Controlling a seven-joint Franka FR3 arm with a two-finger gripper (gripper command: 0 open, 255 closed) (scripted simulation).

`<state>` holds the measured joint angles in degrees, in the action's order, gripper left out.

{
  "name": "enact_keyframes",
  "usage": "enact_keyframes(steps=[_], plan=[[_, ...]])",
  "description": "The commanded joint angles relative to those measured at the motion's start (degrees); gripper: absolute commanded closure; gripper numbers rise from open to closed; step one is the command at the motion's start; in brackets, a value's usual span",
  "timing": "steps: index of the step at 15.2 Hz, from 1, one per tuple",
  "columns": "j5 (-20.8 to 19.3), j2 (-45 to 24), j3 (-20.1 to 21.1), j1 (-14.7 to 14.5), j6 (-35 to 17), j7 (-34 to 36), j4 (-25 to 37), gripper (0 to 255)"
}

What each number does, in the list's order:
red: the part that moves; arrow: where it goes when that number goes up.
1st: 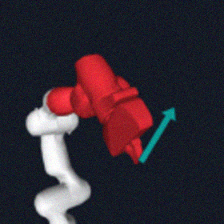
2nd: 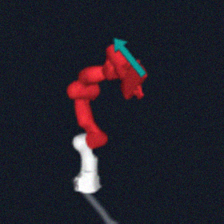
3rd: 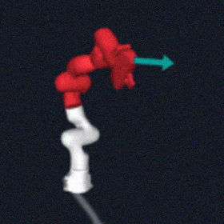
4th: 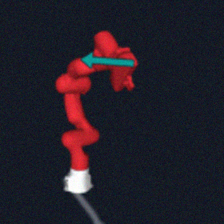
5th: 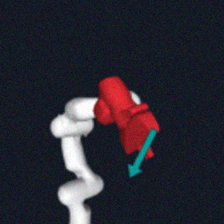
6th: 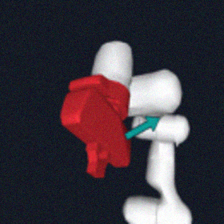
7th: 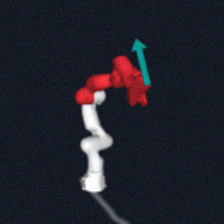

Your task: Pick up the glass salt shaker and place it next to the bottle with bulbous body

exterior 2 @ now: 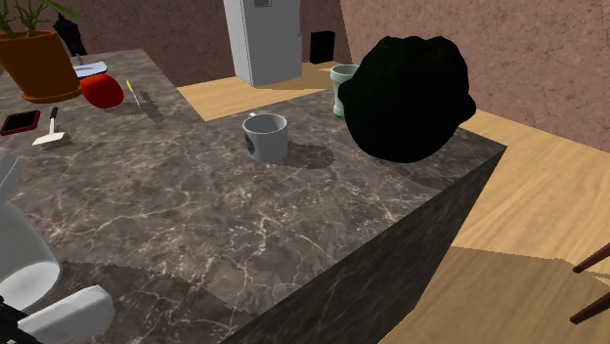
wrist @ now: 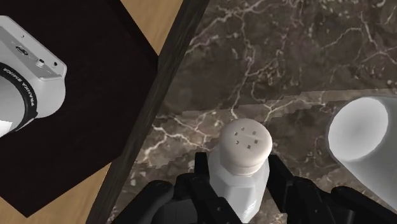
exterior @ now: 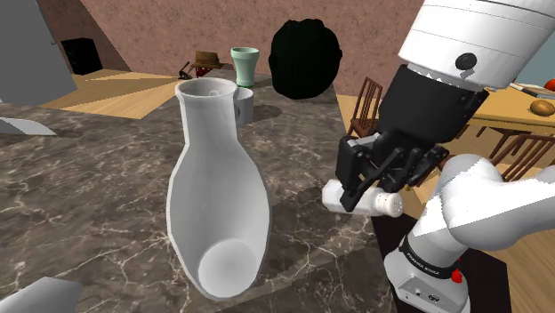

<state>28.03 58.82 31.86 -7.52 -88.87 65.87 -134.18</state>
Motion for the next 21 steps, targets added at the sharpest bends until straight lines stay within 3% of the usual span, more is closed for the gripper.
enact_keyframes(steps=[1,11,19,20,21], plan=[[0.4,0.5,0.4,-0.2,-1.1,-0.3,-1.6,255],[3.6,2.9,3.6,-1.8,-7.2,-1.0,-10.1,255],[3.7,3.0,3.6,-1.8,-7.2,-1.0,-10.1,255],[3.7,3.0,3.6,-1.8,-7.2,-1.0,-10.1,0],[3.7,3.0,3.6,-1.8,-7.2,-1.0,-10.1,0]])
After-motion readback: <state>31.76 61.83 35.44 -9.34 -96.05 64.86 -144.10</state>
